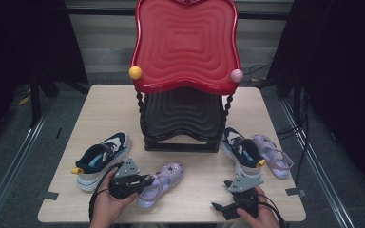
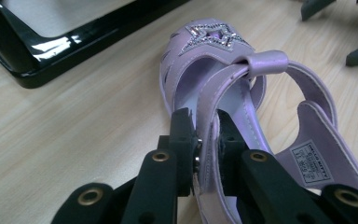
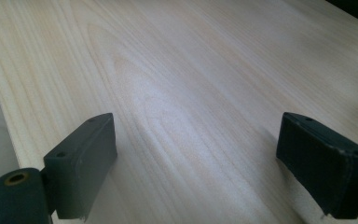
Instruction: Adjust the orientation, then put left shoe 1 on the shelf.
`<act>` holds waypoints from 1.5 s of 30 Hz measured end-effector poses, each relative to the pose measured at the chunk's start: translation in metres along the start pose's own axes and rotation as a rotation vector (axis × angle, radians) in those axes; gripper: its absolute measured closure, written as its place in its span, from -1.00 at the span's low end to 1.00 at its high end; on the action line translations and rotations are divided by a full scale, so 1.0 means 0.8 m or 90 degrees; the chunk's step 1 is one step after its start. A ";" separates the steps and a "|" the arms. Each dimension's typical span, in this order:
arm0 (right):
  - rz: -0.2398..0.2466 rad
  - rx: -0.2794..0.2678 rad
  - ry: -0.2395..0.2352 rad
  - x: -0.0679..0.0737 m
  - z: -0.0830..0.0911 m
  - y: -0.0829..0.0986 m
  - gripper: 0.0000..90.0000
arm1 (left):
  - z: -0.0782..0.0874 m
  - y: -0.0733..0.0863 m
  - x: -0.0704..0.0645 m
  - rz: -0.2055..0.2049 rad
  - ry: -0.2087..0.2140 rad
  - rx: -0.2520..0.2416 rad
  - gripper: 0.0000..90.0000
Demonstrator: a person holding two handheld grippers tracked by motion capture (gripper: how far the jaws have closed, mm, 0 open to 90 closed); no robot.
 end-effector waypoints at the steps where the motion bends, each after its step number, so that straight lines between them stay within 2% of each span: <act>1: 0.000 0.000 0.000 0.000 0.000 0.000 -0.75 | 0.002 -0.002 0.000 0.001 -0.003 -0.002 0.80; 4: 0.000 0.000 0.000 0.000 0.000 0.000 -0.75 | 0.006 -0.006 0.001 0.011 -0.010 -0.016 0.79; 8: 0.000 0.000 0.000 0.000 0.000 0.000 -0.75 | 0.012 -0.010 0.004 0.021 -0.031 -0.024 0.79; 15: 0.000 0.000 0.000 0.000 0.000 0.000 -0.75 | 0.019 -0.018 0.005 0.023 -0.061 -0.037 0.80; 19: 0.000 0.000 0.000 0.000 0.000 0.000 -0.75 | 0.022 -0.022 0.004 0.036 -0.077 -0.045 0.79; 26: 0.000 0.000 0.001 0.000 0.000 0.000 -0.75 | 0.028 -0.032 0.004 0.037 -0.108 -0.063 0.79; 34: 0.000 0.000 0.001 0.000 0.000 0.000 -0.75 | 0.032 -0.040 0.003 0.053 -0.127 -0.081 0.79; 37: 0.000 0.000 0.001 0.000 0.000 0.000 -0.75 | 0.034 -0.042 0.004 0.050 -0.138 -0.084 0.79; 38: 0.001 0.000 0.001 0.000 0.000 0.000 -0.75 | 0.035 -0.044 0.003 0.057 -0.143 -0.091 0.79; 45: 0.001 0.000 0.001 0.000 0.000 0.000 -0.75 | 0.040 -0.054 0.005 0.066 -0.169 -0.118 0.79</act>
Point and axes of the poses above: each handheld gripper's, and its own axes: z roughly backward along the jaws, y roughly out of its underside, x roughly to its left, the point moved 2 cm from there along -z, roughly forward along the jaws, and after that the axes turned 12 degrees about -z, right-handed, at the moved point
